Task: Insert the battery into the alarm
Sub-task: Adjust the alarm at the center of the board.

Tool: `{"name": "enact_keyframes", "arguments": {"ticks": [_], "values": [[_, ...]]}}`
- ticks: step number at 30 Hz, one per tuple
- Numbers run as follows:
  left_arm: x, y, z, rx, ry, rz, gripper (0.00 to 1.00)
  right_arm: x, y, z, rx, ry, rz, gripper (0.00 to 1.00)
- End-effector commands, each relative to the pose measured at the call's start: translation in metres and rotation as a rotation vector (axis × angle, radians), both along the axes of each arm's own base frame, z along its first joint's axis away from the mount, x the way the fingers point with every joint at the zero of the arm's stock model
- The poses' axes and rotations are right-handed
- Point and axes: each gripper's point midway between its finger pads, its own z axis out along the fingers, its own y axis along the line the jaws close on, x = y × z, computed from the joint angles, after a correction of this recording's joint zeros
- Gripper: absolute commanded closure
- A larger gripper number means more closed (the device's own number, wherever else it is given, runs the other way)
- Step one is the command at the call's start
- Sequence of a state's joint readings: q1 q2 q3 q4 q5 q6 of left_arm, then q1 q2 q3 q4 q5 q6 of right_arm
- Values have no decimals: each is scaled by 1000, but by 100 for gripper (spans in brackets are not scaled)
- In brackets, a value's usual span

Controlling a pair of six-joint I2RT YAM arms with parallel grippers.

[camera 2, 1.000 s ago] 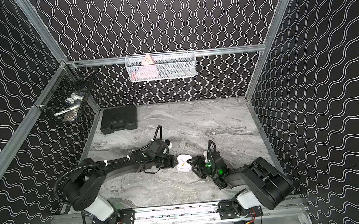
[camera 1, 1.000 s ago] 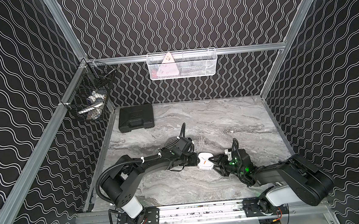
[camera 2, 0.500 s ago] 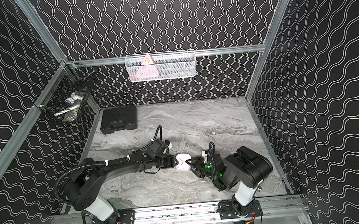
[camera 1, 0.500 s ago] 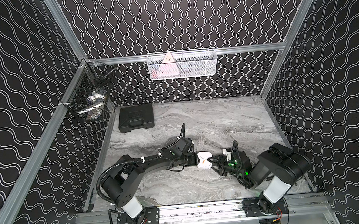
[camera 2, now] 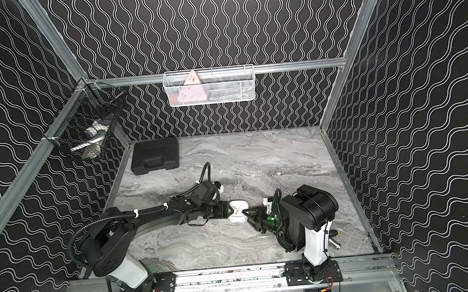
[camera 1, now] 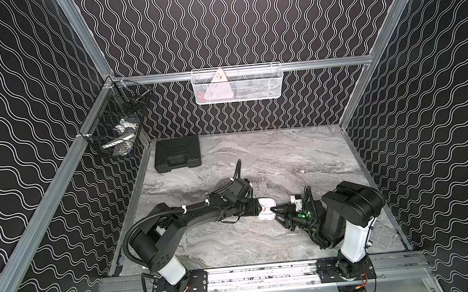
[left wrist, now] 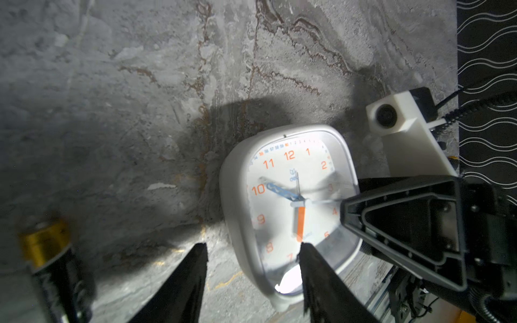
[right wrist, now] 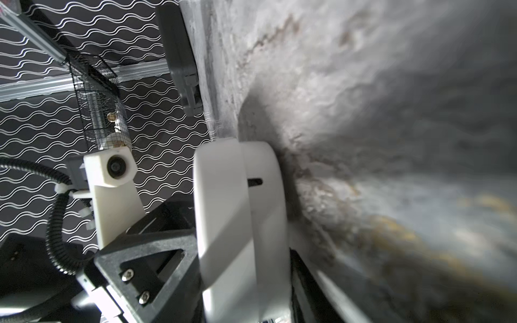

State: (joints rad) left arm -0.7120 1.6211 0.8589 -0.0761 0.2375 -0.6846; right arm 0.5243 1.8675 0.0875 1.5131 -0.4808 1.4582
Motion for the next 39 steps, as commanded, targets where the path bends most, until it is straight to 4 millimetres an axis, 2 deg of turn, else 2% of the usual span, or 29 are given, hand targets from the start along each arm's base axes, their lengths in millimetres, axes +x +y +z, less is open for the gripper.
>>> {"name": "enact_keyframes", "arguments": {"ticks": [1,9,17,20,23,24,32,39], "values": [[6,4,15,-1,-50,24,38,-3,-2,-9,-32,55,-2,60],[16,22,51,32,-188,78,31,2,-1,5,-118,8,30,62],[21,37,64,48,-242,113,26,6,-11,27,-315,-66,62,64],[25,41,64,8,-216,135,22,8,-17,38,-433,-115,97,64],[29,40,65,-72,-183,153,3,11,-23,50,-543,-170,132,64],[30,40,66,-98,-175,159,1,12,-26,53,-586,-182,145,64],[40,59,73,-116,-149,215,1,23,-44,75,-991,-296,225,65],[55,97,89,-126,-94,321,1,32,-45,91,-1417,-377,276,65]]}}
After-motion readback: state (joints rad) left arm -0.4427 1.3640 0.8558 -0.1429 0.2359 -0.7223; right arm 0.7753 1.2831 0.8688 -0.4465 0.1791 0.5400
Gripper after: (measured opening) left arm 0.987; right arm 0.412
